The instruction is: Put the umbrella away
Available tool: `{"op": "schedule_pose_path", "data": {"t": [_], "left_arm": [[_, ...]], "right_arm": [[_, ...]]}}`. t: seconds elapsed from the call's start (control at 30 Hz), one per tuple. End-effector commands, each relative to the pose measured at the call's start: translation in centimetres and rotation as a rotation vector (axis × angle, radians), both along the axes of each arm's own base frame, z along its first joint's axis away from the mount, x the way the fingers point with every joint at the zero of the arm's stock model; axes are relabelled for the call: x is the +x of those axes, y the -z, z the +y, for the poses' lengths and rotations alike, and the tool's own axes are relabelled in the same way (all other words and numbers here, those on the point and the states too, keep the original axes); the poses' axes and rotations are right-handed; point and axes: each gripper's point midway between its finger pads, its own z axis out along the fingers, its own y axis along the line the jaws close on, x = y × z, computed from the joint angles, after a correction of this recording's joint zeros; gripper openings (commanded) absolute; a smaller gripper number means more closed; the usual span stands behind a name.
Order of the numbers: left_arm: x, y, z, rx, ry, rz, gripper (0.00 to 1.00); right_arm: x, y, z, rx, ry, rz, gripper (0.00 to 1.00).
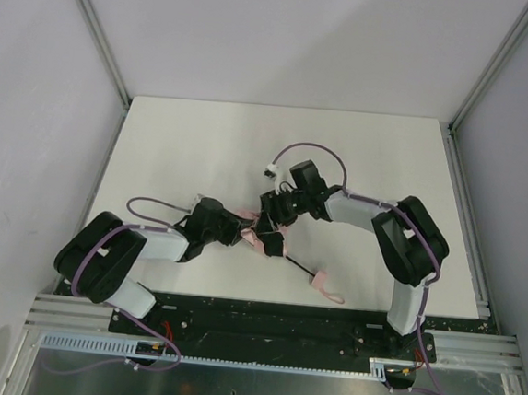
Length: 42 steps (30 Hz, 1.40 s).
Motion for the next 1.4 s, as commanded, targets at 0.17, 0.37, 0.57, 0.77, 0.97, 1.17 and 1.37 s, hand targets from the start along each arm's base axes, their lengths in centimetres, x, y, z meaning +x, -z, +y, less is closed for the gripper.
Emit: {"op": "schedule_pose_path", "data": {"t": [0.17,0.37,0.57,0.77,0.97,1.17,1.37], "left_arm": [[-5.7,7.2,4.3,0.262,0.043,0.249,0.00],[-5.9,6.7,3.9,0.244,0.046,0.277,0.00],[-6.4,6.3,3.2,0.201,0.060,0.305,0.00],[-6.3,5.7,2.6,0.168,0.067,0.306,0.00],[-4.9,4.3,2.7,0.158,0.078,0.248,0.10],[-4.3,2.8,3.0,0.122,0.085,0.209,0.75],[-4.6,3.3,2.8,0.114,0.095,0.235,0.99]], "right_arm": [[-1.8,-3.2,1.6,-0.189,-0.081,-0.375,0.84],[-1.2,-0.2,2.4,-0.401,0.014,-0.565,0.85],[-0.4,3.1,2.2,-0.523,0.060,-0.638,0.79],[-1.2,7.1,0.8,-0.594,0.007,-0.556,0.44],[-3.1,8.6,0.1,-0.463,-0.061,-0.351,0.02],[-4.6,7.0,0.6,-0.221,-0.097,-0.132,0.00],[-4.9,3.2,1.9,0.038,-0.120,0.032,0.00]]}}
